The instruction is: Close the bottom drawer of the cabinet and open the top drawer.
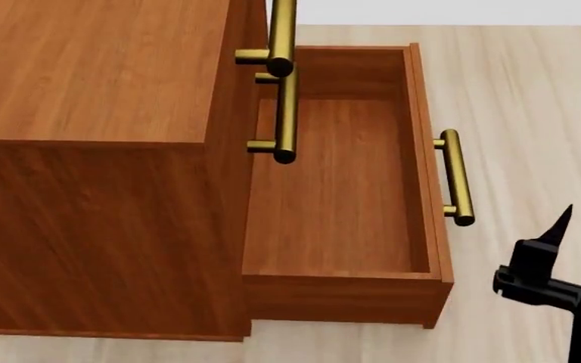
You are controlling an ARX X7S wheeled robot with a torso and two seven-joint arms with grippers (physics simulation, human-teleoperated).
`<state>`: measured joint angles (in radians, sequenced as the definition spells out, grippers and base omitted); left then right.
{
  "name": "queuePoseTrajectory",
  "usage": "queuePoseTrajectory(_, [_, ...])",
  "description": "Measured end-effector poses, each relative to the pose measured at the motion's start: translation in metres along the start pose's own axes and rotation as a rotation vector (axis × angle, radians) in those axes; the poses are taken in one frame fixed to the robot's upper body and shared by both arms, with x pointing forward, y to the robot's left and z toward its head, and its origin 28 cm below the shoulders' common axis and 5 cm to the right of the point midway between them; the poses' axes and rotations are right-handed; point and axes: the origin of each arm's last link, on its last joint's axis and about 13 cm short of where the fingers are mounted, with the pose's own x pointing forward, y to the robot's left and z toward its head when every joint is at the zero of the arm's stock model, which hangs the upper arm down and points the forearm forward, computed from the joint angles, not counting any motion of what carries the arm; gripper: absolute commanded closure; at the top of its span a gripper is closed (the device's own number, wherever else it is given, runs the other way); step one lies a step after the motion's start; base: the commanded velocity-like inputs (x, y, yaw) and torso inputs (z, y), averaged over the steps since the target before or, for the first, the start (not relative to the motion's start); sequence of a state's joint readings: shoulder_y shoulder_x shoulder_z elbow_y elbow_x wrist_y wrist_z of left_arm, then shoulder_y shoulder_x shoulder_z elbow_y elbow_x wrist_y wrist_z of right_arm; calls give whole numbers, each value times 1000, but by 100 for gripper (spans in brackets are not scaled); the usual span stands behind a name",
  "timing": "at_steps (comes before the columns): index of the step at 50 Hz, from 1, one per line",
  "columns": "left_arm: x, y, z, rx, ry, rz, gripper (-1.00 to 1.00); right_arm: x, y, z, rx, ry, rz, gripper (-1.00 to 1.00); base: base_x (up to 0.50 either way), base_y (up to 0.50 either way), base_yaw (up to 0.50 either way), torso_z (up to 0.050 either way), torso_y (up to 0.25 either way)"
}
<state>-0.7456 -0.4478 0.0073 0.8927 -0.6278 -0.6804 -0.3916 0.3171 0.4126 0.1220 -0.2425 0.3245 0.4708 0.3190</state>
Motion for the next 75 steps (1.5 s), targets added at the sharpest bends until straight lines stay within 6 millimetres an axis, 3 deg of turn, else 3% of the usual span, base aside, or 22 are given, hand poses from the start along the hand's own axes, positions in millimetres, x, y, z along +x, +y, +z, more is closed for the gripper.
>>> queuePoseTrajectory(19, [2,1,1,13,1,1,-100,47,13,-16,-63,76,-12,-100,0,0,0,0,0])
queuePoseTrajectory(33, [3,1,1,17,3,2,-100,68,24,-34,-161,143,-18,-100,0,0,0,0,0])
queuePoseTrajectory(53, [2,0,1,17,3,0,-100,73,41,-49,-246,188,30,-100,0,0,0,0,0])
queuePoseTrajectory(75, [3,-1,2,8,-2,-2,-100,67,60,-48,-241,175,142,-100,0,0,0,0,0])
